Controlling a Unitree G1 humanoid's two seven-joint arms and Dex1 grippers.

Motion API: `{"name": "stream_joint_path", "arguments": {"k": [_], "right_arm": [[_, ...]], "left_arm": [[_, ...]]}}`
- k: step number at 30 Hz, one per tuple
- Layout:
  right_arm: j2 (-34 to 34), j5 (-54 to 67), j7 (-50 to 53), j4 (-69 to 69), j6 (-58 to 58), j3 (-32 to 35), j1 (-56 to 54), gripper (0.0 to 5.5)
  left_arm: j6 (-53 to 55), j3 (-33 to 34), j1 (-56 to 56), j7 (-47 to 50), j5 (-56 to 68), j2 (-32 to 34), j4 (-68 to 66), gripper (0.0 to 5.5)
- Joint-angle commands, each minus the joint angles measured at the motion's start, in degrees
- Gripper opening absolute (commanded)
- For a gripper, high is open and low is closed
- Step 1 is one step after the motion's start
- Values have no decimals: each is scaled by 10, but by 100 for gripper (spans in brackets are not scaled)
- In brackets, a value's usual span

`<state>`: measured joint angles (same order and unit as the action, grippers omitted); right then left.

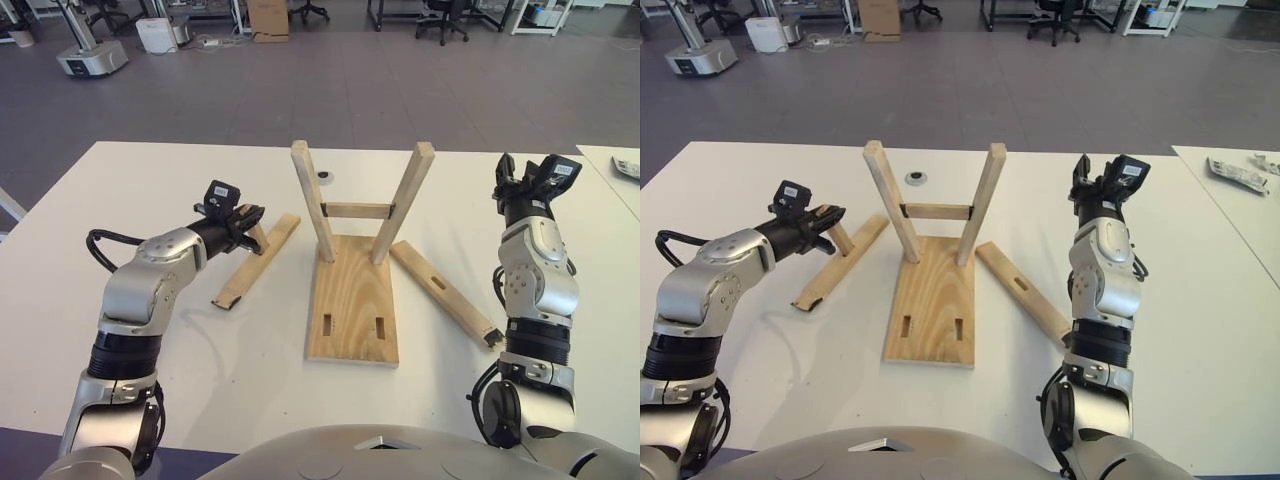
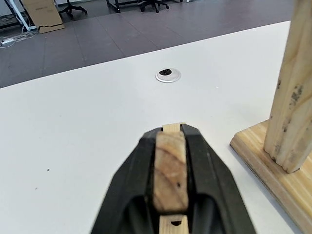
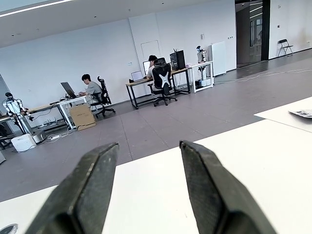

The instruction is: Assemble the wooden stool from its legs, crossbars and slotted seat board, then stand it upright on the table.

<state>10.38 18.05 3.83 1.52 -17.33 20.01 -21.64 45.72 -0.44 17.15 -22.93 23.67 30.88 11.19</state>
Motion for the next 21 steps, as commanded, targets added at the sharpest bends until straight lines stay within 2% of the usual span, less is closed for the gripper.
{"name": "stream_joint_path", "arguments": {"k": [1, 2, 3, 9, 12, 15, 16, 21], "right_arm": [[-11, 5, 7, -10, -14, 1, 10, 230], [-12, 5, 8, -11, -14, 1, 10, 230], [-13, 6, 9, -12, -15, 2, 11, 230], [-19, 6, 10, -17, -19, 0, 12, 230], [-22, 7, 11, -24, -23, 1, 15, 230], [-22, 7, 13, -27, -28, 4, 19, 230], [-22, 7, 14, -28, -30, 5, 19, 230], [-21, 6, 12, -23, -33, 2, 7, 230]], "left_arm": [[36, -15, -5, -23, -6, 9, -31, 41], [36, -11, -4, -25, -7, 10, -34, 41], [34, -8, -3, -25, -7, 10, -34, 77], [14, 25, -3, -1, -13, -4, -12, 172], [40, 50, -45, -3, 2, 8, 56, 238], [78, 75, -140, -41, 27, 50, 130, 333], [83, 84, -170, -49, 28, 62, 143, 340], [67, 76, -226, -50, 10, 65, 135, 441]]}}
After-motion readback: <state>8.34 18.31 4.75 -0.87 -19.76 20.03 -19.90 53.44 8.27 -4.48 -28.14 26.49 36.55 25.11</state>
